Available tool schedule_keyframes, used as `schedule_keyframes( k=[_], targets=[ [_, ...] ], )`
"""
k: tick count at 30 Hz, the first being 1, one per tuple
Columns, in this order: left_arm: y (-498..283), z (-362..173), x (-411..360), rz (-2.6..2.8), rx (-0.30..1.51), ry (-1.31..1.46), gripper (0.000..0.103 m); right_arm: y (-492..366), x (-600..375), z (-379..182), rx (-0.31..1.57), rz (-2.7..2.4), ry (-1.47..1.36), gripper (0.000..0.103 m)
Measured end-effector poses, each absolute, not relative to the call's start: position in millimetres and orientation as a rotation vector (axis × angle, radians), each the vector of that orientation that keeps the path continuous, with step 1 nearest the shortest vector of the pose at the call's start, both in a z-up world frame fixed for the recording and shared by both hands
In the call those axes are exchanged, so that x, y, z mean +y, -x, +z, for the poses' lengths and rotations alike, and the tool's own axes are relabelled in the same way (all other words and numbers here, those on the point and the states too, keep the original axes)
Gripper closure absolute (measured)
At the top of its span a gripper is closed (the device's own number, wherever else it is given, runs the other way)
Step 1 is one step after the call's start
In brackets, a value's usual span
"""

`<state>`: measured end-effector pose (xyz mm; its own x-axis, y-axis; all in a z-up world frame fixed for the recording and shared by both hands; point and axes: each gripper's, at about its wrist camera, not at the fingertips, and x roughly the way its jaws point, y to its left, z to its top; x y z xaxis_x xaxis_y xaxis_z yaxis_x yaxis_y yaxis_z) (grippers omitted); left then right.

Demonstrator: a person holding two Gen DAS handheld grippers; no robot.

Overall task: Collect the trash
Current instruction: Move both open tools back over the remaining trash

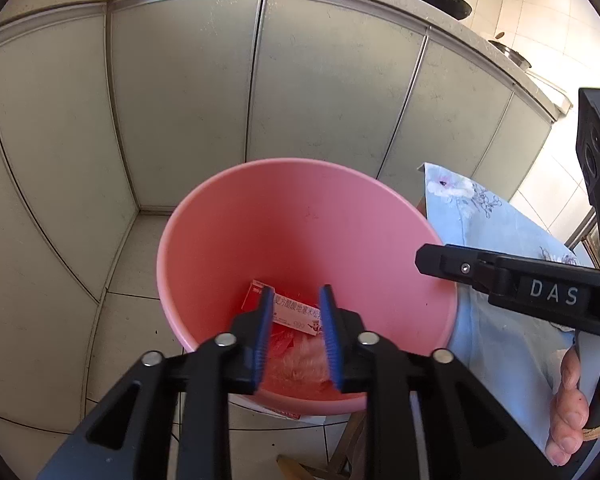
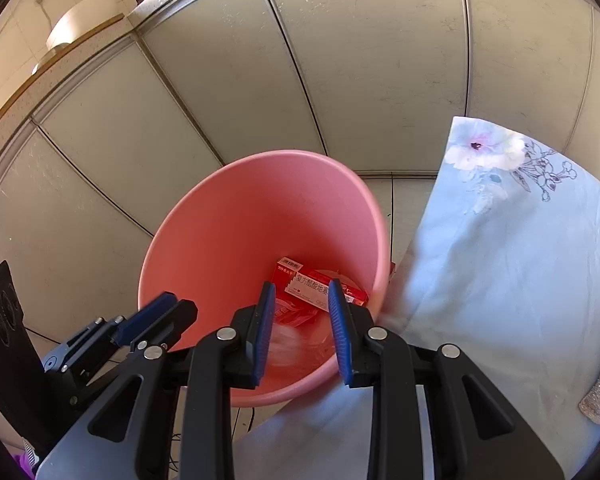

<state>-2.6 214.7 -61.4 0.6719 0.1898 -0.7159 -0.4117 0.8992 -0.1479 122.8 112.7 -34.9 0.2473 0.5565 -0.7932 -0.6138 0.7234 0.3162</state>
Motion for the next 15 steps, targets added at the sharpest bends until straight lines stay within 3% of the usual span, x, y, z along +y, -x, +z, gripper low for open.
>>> schedule_keyframes(
  k=[15],
  targets=[
    [13, -35, 197, 0.360, 0.719, 0.253, 0.072, -105, 85, -22, 0.989, 0.819, 0.116, 0.075]
  ],
)
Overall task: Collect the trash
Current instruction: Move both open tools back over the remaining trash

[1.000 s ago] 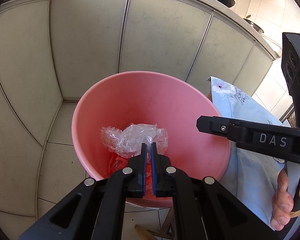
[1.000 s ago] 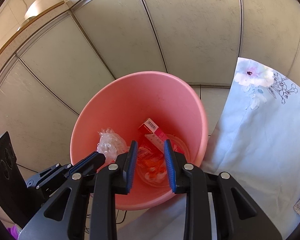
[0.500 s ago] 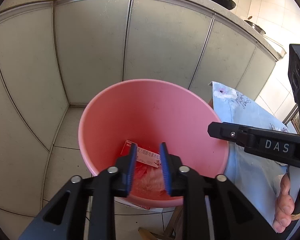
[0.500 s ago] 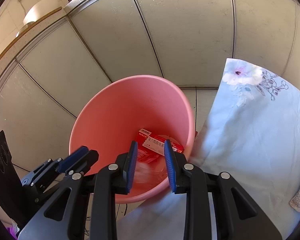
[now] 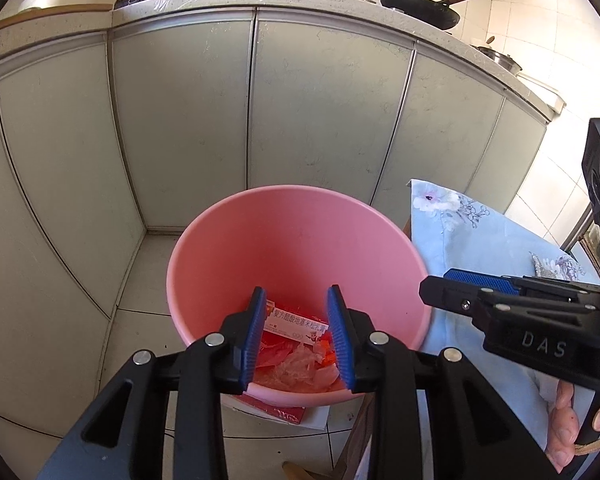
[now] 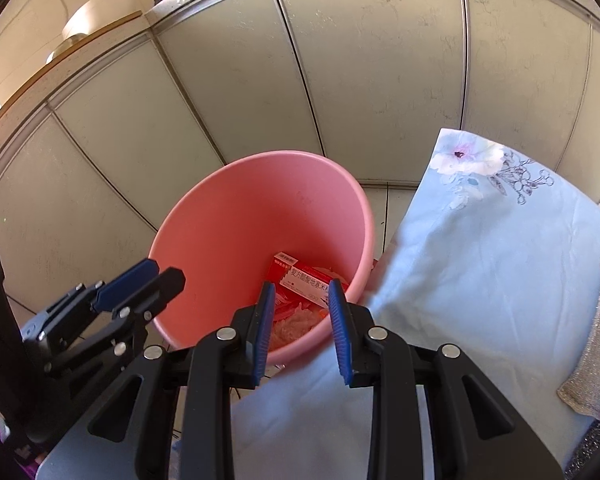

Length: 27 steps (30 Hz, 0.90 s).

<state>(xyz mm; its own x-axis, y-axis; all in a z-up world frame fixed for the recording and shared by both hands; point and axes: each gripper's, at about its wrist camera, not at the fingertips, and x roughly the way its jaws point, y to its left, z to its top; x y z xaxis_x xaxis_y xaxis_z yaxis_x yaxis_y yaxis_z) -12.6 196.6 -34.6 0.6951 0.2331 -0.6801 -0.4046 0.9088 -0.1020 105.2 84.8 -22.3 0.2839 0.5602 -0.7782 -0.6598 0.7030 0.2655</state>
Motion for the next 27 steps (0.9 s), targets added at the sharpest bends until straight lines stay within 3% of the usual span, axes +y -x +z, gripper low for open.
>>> schedule_keyframes(
  k=[10, 13, 18, 27],
  targets=[
    [20, -14, 172, 0.309, 0.695, 0.217, 0.072, -78, 42, -2, 0.905, 0.836, 0.141, 0.074],
    [22, -10, 160, 0.268, 0.685, 0.211, 0.072, -65, 20, 7, 0.879, 0.835, 0.128, 0.062],
    [24, -4, 135, 0.180, 0.683, 0.218, 0.064, -46, -21, 21, 0.812, 0.779, 0.142, 0.062],
    [19, 0, 83, 0.010, 0.711, 0.174, 0.064, -24, -111, 26, 0.764, 0.608, 0.119, 0.061]
  ],
)
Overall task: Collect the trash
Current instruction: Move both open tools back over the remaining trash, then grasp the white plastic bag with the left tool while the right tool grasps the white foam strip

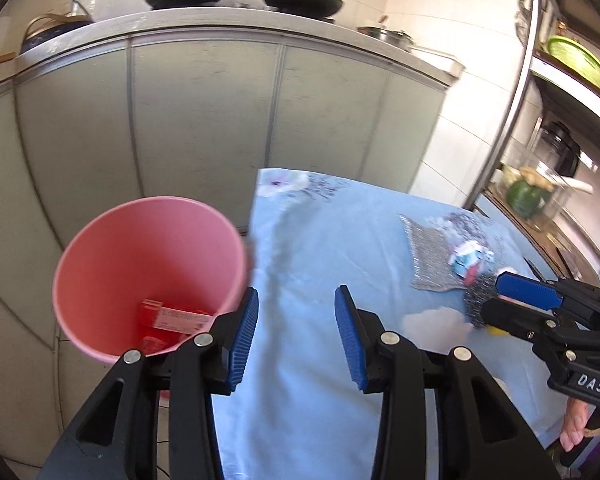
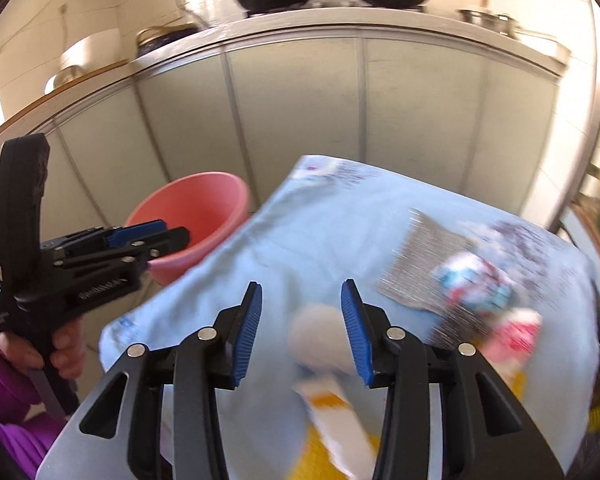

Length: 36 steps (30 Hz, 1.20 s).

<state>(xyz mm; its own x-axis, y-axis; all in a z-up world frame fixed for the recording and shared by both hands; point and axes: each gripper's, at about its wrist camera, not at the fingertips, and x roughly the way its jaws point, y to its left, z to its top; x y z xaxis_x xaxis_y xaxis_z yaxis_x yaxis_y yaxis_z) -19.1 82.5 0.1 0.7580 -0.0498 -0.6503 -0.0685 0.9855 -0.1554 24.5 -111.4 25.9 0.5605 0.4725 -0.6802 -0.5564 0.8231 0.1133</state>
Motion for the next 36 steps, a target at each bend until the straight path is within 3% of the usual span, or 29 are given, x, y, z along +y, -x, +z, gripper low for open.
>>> schedule_keyframes(
  k=[11, 34, 36],
  targets=[
    [9, -8, 17, -0.171, 0.769, 0.095, 0.064, -8, -226, -10, 0.851, 0.391, -0.044, 0.061],
    [-20, -34, -36, -0.245, 0.849, -0.010, 0.064, 11, -224, -33, 0.885, 0.505, -0.054, 0.061],
    [-20, -36, -35, -0.241, 0.853, -0.011, 0.070, 12, -222, -33, 0.884, 0.517, -0.051, 0.061]
  ],
)
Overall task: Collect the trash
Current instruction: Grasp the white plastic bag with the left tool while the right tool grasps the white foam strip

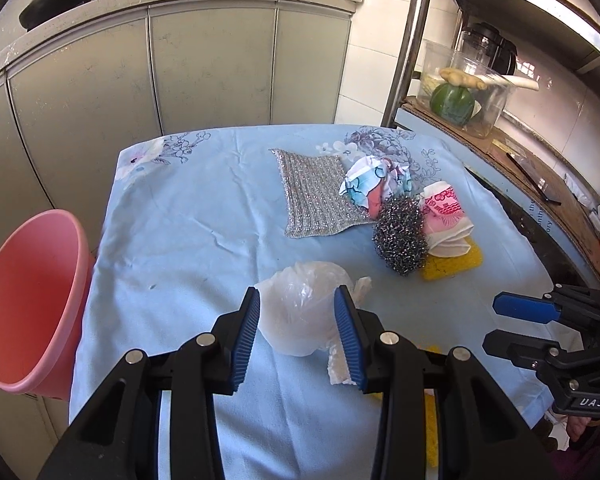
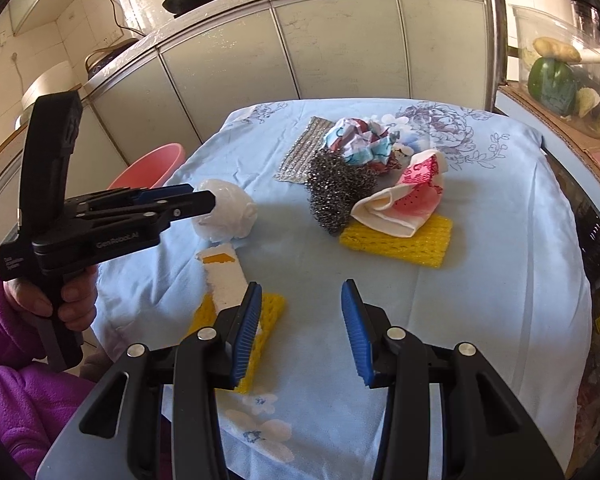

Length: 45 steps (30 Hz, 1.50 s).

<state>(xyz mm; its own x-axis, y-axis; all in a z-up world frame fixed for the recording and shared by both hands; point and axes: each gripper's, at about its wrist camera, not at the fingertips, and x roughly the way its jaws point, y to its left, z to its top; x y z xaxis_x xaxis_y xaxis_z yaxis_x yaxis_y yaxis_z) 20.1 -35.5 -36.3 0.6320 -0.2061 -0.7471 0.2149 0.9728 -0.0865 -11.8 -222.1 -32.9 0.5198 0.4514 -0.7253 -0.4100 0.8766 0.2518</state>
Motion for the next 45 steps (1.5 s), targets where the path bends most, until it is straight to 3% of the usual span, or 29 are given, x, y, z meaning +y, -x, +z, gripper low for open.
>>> schedule_keyframes(
  k=[5, 8, 35, 37, 45],
  targets=[
    [-18, -38, -32, -0.243, 0.851, -0.002, 0.091, 10, -218, -35, 0.899, 0.548, -0.063, 0.061],
    [-15, -35, -30, -0.240, 0.831, 0.004, 0.096, 11, -215, -34, 0.900, 0.571, -0.066, 0.061],
    [-2, -24, -6, -0.223, 0.789, 0.076, 0.096, 3, -183, -47, 0.975, 0.684, -0.017, 0.061],
    [-1, -24, -5, -0.222, 0.787, 0.078, 0.096, 3, -183, -49, 0.979, 0.681, -0.017, 0.073],
    [0, -22, 0, -0.217, 0.779, 0.086, 0.096, 7, -180, -44, 0.948, 0.680, 0.019, 0.075]
  ],
)
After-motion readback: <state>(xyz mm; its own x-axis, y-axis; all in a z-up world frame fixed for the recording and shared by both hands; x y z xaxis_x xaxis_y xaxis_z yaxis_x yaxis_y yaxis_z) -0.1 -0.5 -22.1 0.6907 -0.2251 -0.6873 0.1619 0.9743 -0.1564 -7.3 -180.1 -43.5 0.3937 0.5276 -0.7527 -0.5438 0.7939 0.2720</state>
